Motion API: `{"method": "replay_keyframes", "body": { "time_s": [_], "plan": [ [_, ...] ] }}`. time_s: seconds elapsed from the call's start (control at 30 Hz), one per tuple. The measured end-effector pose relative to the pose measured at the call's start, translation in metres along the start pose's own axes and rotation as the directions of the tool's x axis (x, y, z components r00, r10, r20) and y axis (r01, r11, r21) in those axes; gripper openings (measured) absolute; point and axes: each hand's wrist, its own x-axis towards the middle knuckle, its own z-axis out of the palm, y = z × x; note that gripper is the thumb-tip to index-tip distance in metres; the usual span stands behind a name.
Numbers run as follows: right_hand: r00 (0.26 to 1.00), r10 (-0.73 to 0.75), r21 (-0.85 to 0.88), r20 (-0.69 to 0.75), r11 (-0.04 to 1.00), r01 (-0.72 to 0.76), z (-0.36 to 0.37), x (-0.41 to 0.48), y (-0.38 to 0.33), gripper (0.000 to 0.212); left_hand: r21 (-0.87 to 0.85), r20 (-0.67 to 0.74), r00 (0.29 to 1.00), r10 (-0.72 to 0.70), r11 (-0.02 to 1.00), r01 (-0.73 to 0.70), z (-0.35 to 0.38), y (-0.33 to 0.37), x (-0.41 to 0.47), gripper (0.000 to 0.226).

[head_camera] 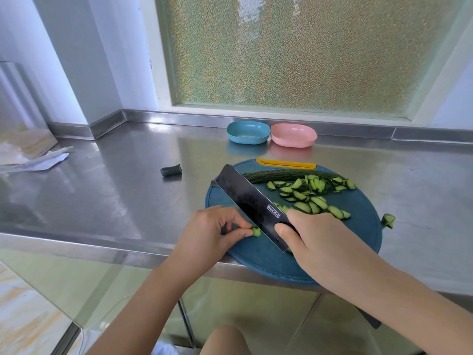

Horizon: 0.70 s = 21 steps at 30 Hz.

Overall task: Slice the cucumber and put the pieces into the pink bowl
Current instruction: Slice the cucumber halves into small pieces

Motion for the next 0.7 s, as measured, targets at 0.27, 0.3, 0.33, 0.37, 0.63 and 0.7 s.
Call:
{"method": "replay_keyframes", "body": {
  "time_s": [0.27, 0.3, 0.33, 0.37, 0.63, 0.7],
  "plan": [
    [1.0, -0.013, -0.005, 0.002, 1.0, 0.013, 0.0012, 0.0015, 0.0011, 0.038, 0.001, -0.007, 1.0, -0.001, 1.0, 0.001, 0.0012, -0.0014, 0.0005, 0.01],
    [1.0, -0.012, -0.005, 0.003, 1.0, 0.012, 0.001, 0.0016, 0.0011, 0.038, 0.002, -0.009, 1.0, -0.002, 1.0, 0.002, 0.0014, -0.0013, 0.0006, 0.01],
    [1.0, -0.012, -0.005, 0.002, 1.0, 0.012, 0.0009, 0.0017, 0.0009, 0.038, 0.003, -0.009, 1.0, -0.005, 1.0, 0.005, 0.0015, -0.0014, 0.0007, 0.011],
    [1.0, -0.013, -0.003, 0.002, 1.0, 0.013, 0.0007, 0.0018, 0.0006, 0.038, 0.003, -0.008, 1.0, -0.008, 1.0, 0.008, 0.0016, -0.0017, 0.001, 0.011],
    [1.0, -0.019, -0.012, -0.025, 1.0, 0.018, 0.0047, 0.0049, 0.0001, 0.038, -0.002, -0.007, 1.0, -0.004, 1.0, 0.004, 0.0015, -0.0023, 0.0015, 0.013],
    [0.999, -0.016, -0.021, -0.042, 1.0, 0.015, 0.0061, 0.0044, -0.0003, 0.038, 0.004, -0.005, 1.0, -0.003, 1.0, 0.003, 0.0014, -0.002, 0.0017, 0.015]
  ]
}}
